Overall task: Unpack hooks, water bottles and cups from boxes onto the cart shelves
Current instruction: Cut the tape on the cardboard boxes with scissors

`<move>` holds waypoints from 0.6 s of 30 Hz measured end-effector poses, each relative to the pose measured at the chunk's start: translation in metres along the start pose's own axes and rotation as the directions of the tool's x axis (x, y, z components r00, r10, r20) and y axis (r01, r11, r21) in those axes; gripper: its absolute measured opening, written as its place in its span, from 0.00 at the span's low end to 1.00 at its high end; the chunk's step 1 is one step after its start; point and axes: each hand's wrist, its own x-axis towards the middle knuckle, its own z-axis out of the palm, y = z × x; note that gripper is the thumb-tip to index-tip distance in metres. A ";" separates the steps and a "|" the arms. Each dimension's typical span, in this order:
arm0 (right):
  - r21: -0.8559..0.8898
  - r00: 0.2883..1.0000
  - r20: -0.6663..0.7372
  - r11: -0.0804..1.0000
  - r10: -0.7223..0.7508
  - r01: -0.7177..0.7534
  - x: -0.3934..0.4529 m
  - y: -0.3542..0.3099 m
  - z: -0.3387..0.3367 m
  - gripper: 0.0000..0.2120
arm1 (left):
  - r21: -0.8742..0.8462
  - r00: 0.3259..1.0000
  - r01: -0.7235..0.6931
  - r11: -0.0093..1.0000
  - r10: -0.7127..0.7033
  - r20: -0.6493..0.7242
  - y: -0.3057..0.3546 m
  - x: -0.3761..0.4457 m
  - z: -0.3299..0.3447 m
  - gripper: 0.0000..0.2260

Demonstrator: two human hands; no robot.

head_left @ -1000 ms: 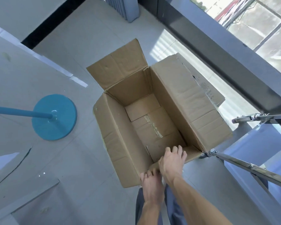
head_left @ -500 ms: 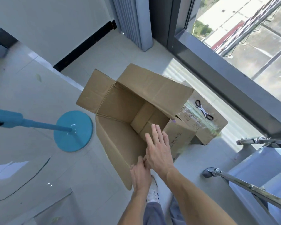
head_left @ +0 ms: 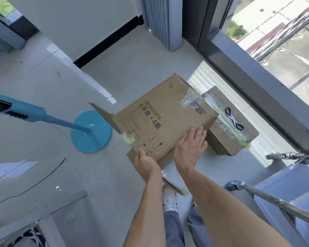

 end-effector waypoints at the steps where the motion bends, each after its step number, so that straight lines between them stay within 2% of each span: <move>1: -0.007 1.000 0.016 1.000 -0.002 0.003 -0.004 0.006 0.001 0.24 | -0.032 0.997 0.074 0.997 -0.074 -0.020 -0.012 0.005 -0.007 0.10; 2: -0.010 0.999 0.044 1.000 -0.020 0.021 -0.008 0.012 0.003 0.24 | -0.054 0.989 0.144 0.988 -0.145 -0.017 -0.024 0.006 -0.015 0.11; 3: -0.009 0.995 0.082 0.999 -0.049 0.050 -0.012 0.017 0.006 0.24 | -0.006 0.977 0.212 0.977 -0.212 -0.016 -0.038 0.006 -0.023 0.11; 5: 0.018 0.981 0.174 0.996 -0.088 0.087 -0.022 0.023 0.013 0.24 | 0.229 0.960 0.280 0.932 -0.278 -0.044 -0.059 0.004 -0.037 0.12; 7: 0.038 0.966 0.258 0.999 -0.018 0.008 -0.034 0.025 0.019 0.24 | 0.486 0.969 0.242 0.840 -0.237 -0.073 -0.073 0.005 -0.049 0.18; 9: -0.019 0.951 0.300 0.997 0.071 -0.068 -0.044 0.031 0.024 0.22 | 0.658 0.996 0.086 0.748 -0.067 -0.055 -0.076 0.008 -0.061 0.26; 11: -0.094 0.948 0.301 0.993 0.101 -0.076 -0.049 0.039 0.028 0.17 | 0.719 0.992 -0.109 0.686 0.126 0.030 -0.066 0.013 -0.068 0.30; 15: -0.136 0.961 0.273 0.991 0.039 -0.002 -0.044 0.045 0.031 0.11 | 0.667 0.901 -0.407 0.625 0.397 0.178 -0.020 0.027 -0.053 0.30; 18: -0.146 0.976 0.216 0.988 -0.012 0.044 -0.032 0.036 0.040 0.11 | 0.570 0.841 -0.538 0.621 0.435 0.321 0.010 0.034 -0.013 0.27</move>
